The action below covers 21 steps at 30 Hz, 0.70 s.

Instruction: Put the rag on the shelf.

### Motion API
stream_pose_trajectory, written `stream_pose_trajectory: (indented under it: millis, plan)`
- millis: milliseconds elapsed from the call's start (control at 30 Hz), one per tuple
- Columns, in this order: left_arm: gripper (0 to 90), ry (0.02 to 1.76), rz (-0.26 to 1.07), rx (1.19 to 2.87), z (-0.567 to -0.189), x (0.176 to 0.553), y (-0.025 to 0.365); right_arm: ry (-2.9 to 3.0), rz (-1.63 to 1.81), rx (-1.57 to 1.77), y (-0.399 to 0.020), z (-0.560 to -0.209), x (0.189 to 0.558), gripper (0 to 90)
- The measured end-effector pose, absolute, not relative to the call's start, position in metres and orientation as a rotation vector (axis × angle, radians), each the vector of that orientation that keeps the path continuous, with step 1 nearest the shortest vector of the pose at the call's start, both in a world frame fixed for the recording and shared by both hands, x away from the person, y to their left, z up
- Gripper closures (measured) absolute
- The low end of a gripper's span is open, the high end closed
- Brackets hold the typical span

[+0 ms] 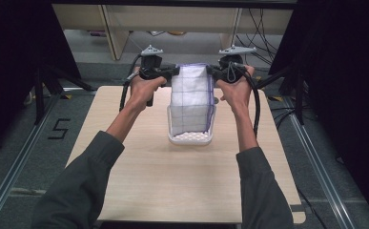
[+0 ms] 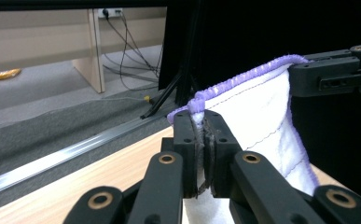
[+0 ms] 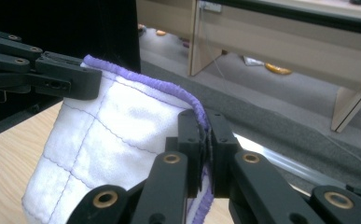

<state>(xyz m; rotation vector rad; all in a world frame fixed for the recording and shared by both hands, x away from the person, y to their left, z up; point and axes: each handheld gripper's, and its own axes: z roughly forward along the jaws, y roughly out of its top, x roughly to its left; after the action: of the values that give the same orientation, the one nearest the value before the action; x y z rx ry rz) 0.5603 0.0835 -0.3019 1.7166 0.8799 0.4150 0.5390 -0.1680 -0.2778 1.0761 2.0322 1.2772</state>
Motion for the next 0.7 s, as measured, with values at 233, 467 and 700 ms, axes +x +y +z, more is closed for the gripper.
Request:
stream_pose_trajectory:
  millis: [233,467,700]
  plan:
    - [83.3,0.911,0.349,1.71,-0.316,0.574,0.082,2.039,1.242,1.112,-0.168,-0.292,0.552,86.4]
    - [82.5,0.943,0.318,1.756,-0.338,0.586,0.081,2.084,1.184,1.16,-0.164,-0.305,0.561,85.6]
    - [82.4,0.952,0.318,1.796,-0.352,0.588,0.081,2.119,1.14,1.205,-0.165,-0.323,0.567,85.2]
